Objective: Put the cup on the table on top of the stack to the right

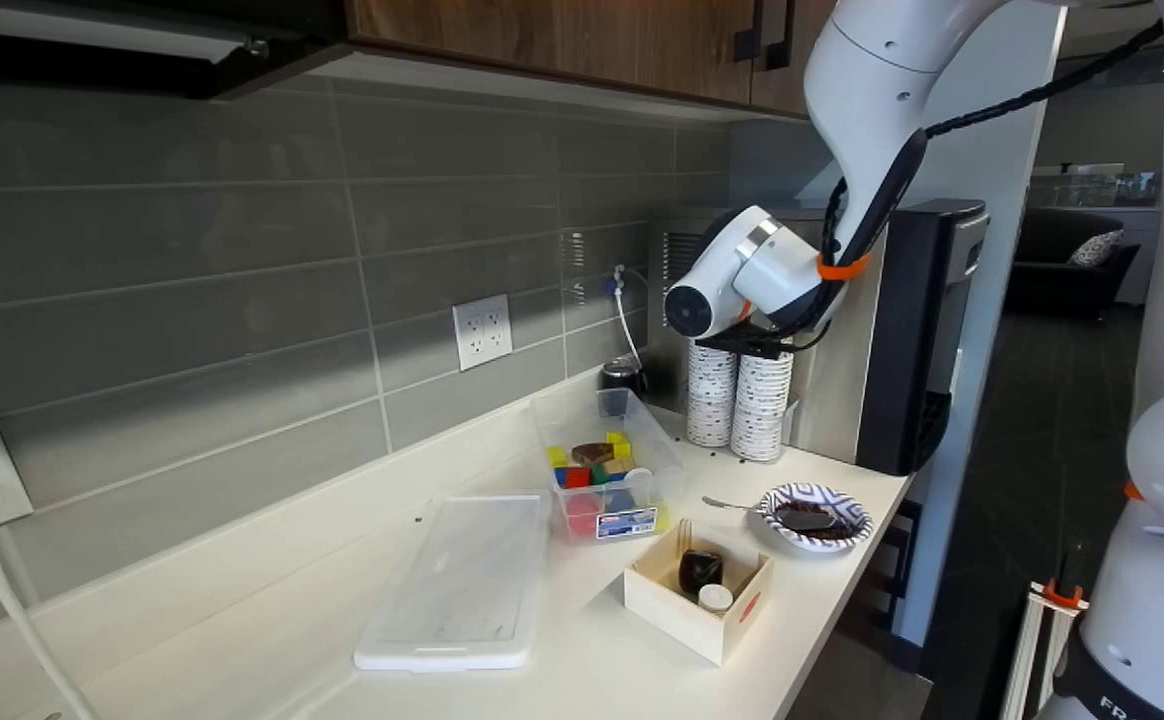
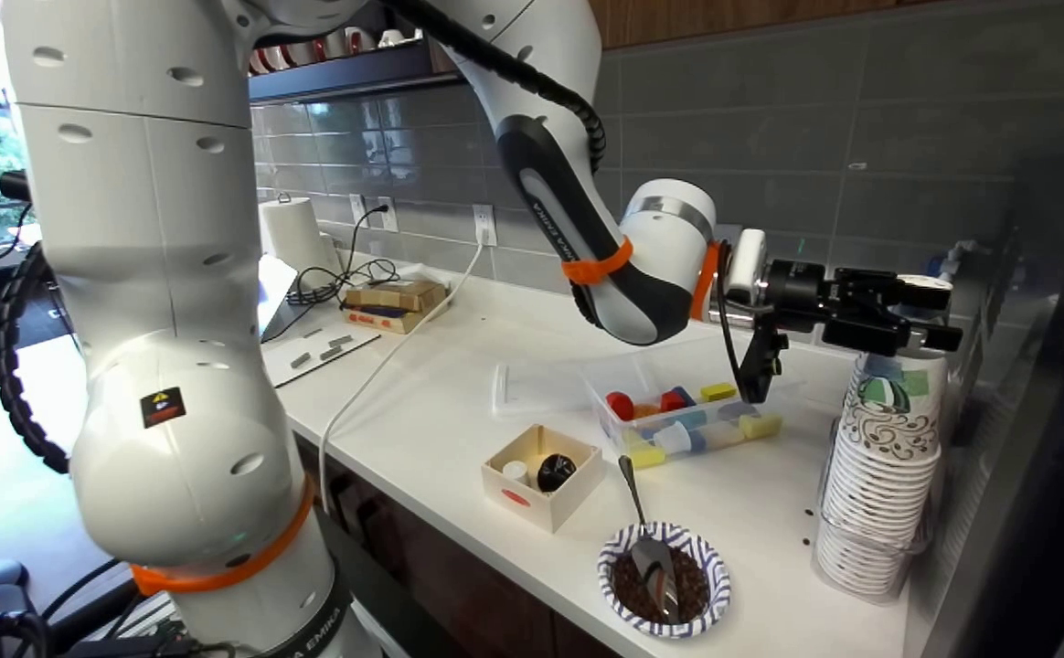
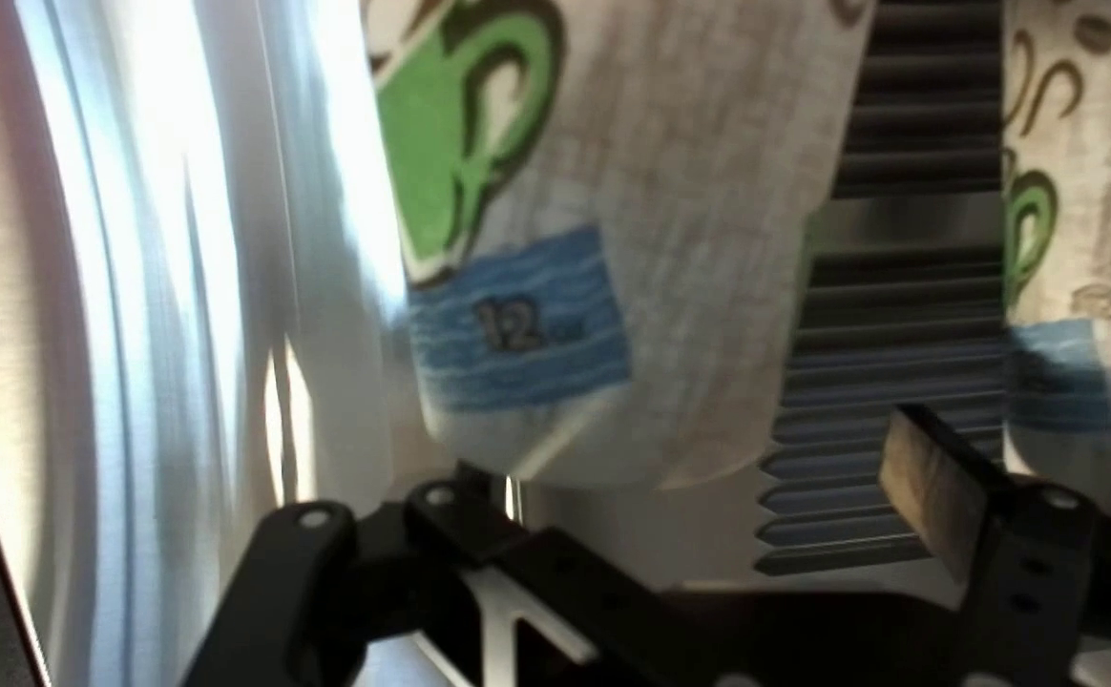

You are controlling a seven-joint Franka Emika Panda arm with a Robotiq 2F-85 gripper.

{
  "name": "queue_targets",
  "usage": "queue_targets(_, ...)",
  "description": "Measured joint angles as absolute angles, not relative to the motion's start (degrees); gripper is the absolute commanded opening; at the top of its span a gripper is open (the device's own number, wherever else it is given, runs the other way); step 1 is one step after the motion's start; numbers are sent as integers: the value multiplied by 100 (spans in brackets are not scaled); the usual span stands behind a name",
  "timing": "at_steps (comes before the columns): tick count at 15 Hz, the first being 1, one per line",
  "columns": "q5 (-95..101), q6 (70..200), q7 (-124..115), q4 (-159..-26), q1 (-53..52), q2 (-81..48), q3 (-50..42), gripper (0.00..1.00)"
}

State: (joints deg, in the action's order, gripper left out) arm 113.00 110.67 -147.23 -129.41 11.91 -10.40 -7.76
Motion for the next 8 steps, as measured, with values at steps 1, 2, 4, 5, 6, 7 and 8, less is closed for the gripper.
queue_targets(1, 11300, 11067, -14726, -12926, 1192, -1040, -779, 100)
queue_targets(2, 11299, 11067, -14727, -12914, 1192, -1040, -783, 100)
queue_targets(4, 11297, 11067, -14728, -12896, 1198, -1039, -795, 100)
queue_targets(5, 11284, 11067, -14728, -12894, 1199, -1033, -809, 100)
queue_targets(6, 11257, 11067, -14728, -12894, 1203, -1022, -823, 100)
queue_targets(7, 11211, 11067, -14726, -12894, 1211, -1007, -835, 100)
queue_targets(8, 11115, 11067, -14714, -12893, 1223, -983, -841, 100)
